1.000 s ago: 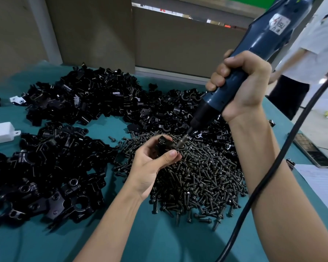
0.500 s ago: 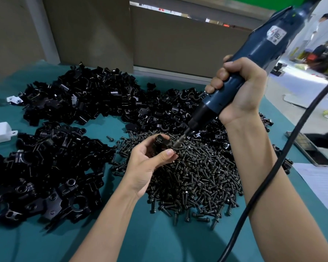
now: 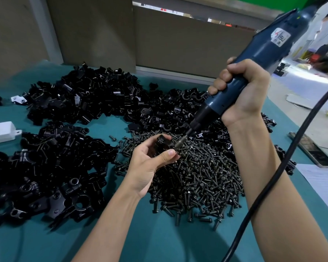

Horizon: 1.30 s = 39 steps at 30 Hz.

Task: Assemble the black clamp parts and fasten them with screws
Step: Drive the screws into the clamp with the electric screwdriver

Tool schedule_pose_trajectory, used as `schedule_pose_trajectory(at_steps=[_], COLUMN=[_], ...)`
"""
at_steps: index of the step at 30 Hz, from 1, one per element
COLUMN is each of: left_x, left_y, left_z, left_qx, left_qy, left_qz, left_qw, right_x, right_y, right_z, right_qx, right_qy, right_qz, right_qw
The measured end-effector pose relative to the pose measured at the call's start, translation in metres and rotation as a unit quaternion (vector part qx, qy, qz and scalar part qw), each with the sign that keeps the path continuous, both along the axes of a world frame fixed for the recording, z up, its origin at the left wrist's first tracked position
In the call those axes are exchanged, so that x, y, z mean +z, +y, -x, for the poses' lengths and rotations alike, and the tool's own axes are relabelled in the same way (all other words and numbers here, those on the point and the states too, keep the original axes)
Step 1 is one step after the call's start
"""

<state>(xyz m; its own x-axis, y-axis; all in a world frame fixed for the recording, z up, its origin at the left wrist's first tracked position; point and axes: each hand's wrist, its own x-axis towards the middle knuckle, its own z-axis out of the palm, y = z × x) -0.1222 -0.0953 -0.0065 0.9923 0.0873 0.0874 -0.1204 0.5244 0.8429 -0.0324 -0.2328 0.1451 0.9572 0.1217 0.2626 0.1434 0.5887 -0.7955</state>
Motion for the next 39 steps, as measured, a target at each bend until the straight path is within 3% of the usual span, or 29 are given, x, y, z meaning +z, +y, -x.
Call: schedule_pose_trajectory(at_steps=[39], left_x=[-0.0018], left_y=[0.0019], left_z=[0.0009], left_qx=[0.01], left_qy=[-0.007], left_qz=[-0.009], left_qw=[1.0], right_x=[-0.0007], right_y=[0.0046], right_z=[-0.0014], right_qx=[0.001], right_qy=[0.016], right_qz=[-0.001], right_qw=[1.0])
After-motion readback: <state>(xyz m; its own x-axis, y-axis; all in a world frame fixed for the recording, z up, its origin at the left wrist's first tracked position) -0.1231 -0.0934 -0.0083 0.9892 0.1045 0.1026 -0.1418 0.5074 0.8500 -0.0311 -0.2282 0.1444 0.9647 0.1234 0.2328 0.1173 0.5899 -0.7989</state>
